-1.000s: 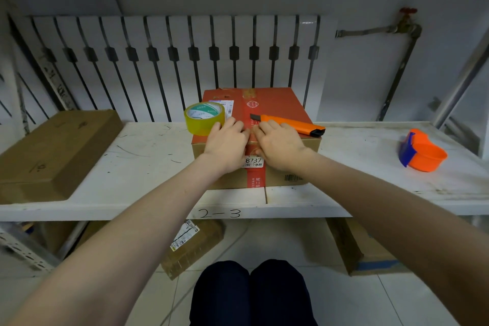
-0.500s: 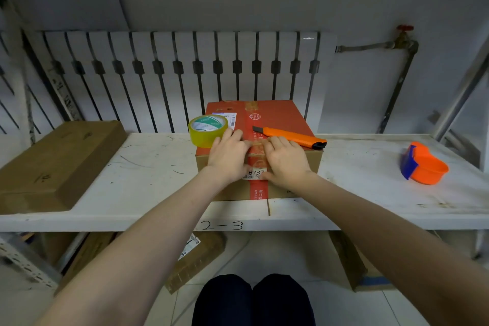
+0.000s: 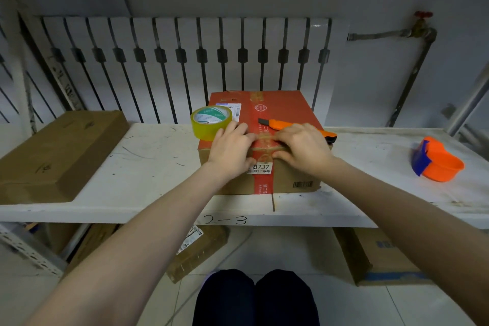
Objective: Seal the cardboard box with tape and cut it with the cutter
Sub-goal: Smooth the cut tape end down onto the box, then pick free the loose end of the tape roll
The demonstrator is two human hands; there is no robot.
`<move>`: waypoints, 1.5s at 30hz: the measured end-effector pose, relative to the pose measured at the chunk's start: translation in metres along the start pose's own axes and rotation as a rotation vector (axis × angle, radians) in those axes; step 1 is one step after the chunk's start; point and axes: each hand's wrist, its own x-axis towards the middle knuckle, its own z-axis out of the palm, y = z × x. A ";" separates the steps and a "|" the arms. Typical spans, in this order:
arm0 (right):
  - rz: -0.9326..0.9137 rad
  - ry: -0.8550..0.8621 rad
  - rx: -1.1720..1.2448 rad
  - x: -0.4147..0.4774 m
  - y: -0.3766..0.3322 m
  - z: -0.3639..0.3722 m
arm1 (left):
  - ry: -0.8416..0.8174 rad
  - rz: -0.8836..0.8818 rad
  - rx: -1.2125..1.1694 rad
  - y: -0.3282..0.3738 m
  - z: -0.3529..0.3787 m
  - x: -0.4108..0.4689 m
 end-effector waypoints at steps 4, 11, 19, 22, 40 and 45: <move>0.085 0.116 -0.045 -0.015 0.001 0.012 | 0.065 -0.017 0.011 0.005 0.008 0.000; 0.102 0.228 -0.075 -0.008 -0.016 0.024 | 0.130 -0.010 -0.019 0.009 0.016 0.003; 0.094 0.058 -0.046 -0.001 -0.013 0.003 | 0.011 -0.004 -0.010 0.003 -0.006 0.010; 0.091 0.008 -0.041 0.010 -0.017 -0.013 | 0.049 0.003 -0.053 -0.005 -0.027 0.013; 0.104 -0.302 0.095 0.014 -0.031 -0.016 | 0.123 -0.405 -0.555 -0.009 -0.051 0.003; 0.398 0.246 0.662 0.000 -0.035 -0.058 | 0.124 -0.321 -0.865 0.001 -0.066 -0.009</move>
